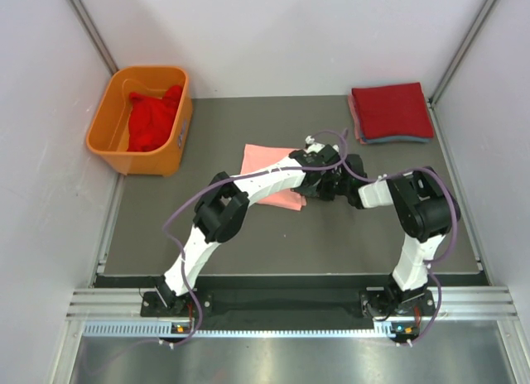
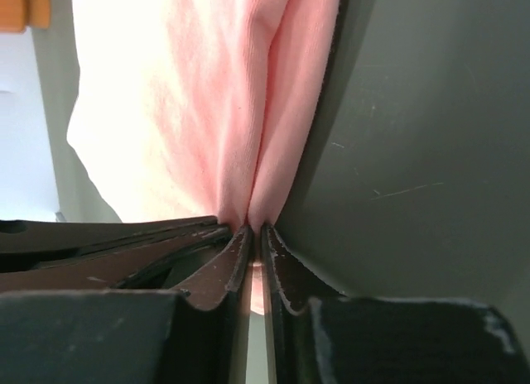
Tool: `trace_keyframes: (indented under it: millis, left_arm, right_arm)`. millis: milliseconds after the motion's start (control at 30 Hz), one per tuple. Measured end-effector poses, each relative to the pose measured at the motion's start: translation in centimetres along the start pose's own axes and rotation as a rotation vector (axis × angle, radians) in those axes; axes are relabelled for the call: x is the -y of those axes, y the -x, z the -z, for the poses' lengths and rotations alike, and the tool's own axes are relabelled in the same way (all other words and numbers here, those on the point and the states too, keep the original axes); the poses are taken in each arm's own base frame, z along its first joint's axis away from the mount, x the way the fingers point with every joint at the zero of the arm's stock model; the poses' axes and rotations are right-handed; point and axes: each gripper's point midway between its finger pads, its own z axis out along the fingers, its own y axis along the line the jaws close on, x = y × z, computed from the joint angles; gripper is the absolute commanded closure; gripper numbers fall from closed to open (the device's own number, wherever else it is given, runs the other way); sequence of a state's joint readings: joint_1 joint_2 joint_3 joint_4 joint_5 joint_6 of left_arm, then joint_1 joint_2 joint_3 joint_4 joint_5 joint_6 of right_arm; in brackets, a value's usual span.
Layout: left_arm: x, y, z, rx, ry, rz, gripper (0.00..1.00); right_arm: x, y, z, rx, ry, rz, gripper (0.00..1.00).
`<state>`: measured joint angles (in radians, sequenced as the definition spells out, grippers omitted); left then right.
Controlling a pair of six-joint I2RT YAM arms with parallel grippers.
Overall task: Fold and stack the t-shirts
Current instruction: Fold the tshirt
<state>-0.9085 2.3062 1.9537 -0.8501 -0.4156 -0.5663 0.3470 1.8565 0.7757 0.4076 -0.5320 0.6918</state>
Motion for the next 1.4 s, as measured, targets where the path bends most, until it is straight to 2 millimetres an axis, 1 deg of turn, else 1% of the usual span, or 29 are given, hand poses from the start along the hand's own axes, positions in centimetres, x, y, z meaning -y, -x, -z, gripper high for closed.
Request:
trace_keyframes:
  millis: [267, 500, 600, 767, 867, 933, 967, 1000, 1100, 1133, 1167, 1233, 1333, 1400]
  left_arm:
    - [0.1, 0.6, 1.0, 0.015, -0.021, 0.023, 1.00]
    - [0.4, 1.0, 2.2, 0.026, -0.055, 0.036, 1.00]
    - [0.5, 0.8, 2.2, 0.021, -0.063, 0.040, 1.00]
    - [0.7, 0.3, 2.0, 0.005, -0.072, 0.046, 1.00]
    - [0.6, -0.1, 1.8, -0.002, -0.072, 0.048, 1.00]
    - [0.7, -0.1, 1.8, -0.002, -0.077, 0.049, 1.00]
    - [0.7, -0.1, 1.8, -0.001, -0.080, 0.050, 1.00]
    - [0.7, -0.2, 1.9, -0.002, -0.081, 0.051, 1.00]
    - [0.6, -0.1, 2.2, 0.000, -0.086, 0.053, 1.00]
    - [0.5, 0.0, 2.4, 0.001, -0.089, 0.055, 0.98]
    - [0.5, 0.1, 2.5, 0.000, -0.091, 0.055, 0.87]
    - [0.5, 0.3, 3.0, 0.000, -0.105, 0.060, 0.84]
    - [0.7, 0.3, 3.3, -0.007, -0.125, 0.061, 0.78]
    - [1.0, 0.2, 3.5, -0.014, -0.145, 0.063, 0.78]
  right_arm:
    - [-0.3, -0.5, -0.2, 0.061, 0.078, -0.066, 0.99]
    - [-1.0, -1.0, -0.7, 0.098, 0.189, -0.159, 1.00]
    - [-1.3, -0.9, -0.9, 0.102, 0.211, -0.177, 1.00]
    - [-2.0, -1.4, -1.1, 0.095, 0.229, -0.182, 0.99]
    - [-1.9, -1.5, -1.3, 0.099, 0.220, -0.186, 0.96]
    - [-1.9, -1.5, -1.3, 0.102, 0.216, -0.186, 0.93]
    - [-1.8, -1.5, -1.3, 0.104, 0.213, -0.186, 0.90]
    - [-1.8, -1.5, -1.3, 0.105, 0.211, -0.187, 0.84]
    - [-1.7, -1.5, -1.3, 0.106, 0.206, -0.189, 0.75]
    - [-1.8, -1.4, -1.3, 0.107, 0.207, -0.188, 0.73]
    - [-1.9, -1.4, -1.2, 0.107, 0.205, -0.184, 0.72]
    - [-1.9, -1.2, -0.8, 0.108, 0.181, -0.171, 0.71]
    - [-1.5, -1.3, 0.0, 0.100, 0.104, -0.147, 0.71]
    - [-1.1, -1.5, 0.7, 0.088, 0.052, -0.128, 0.71]
